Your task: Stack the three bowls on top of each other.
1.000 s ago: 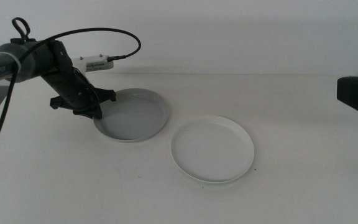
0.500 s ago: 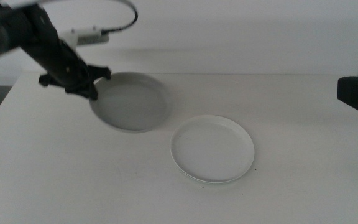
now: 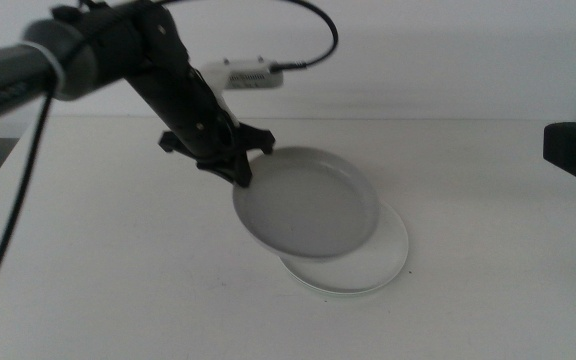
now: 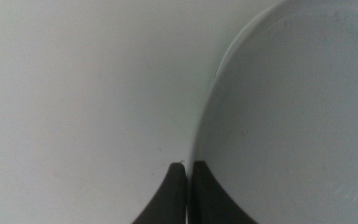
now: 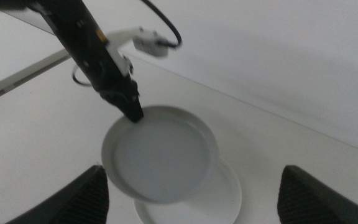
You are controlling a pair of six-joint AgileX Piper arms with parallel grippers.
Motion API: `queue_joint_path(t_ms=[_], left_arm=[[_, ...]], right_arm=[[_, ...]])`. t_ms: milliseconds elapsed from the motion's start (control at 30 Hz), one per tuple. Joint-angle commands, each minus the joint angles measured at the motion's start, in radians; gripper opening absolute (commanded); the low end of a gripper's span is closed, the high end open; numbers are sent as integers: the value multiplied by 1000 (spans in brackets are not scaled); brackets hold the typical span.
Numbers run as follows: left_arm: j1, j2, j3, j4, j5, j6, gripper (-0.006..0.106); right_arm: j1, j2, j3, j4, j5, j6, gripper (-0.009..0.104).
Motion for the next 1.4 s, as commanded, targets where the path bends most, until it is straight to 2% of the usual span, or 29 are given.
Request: queue_joint_path(t_ms=[0,433,567,700,867,1000,1100,1200,1267,1367], left_arm=[[-16,21,0,-3,-16,-16,-1],[-91,120,0,-24,-104,-16,-1],[-99,131,0,-20,-126,-16,3],[-99,133,0,-24,-137,-12,21],[-99,133,-13,-24,-108,-4,60],[-76,112,-133,20,38,6,94],[-25,57,-237,115,165,-52,94],[39,-77,-232,210,181,-113,94],[84,-197,-170,232,132,-141,94],[159,-453,68,227,-34,-143,94]], right_arm=[[-4,-3,1,1,-12,-6,93],[-4,-3,1,1,-10,-6,93],[-4,-3,1,1,-10,-6,93],[-4,-3,1,1,-10,-6,93],[-4,-3,1,1,-10,-6,93],[-4,-3,1,1,-10,-6,93],[-4,-3,1,1,-10,-6,93],[-4,-3,1,1,-10,4,93],[-4,-3,1,1,-12,12,93],[-4,-3,1,1,-12,12,93]])
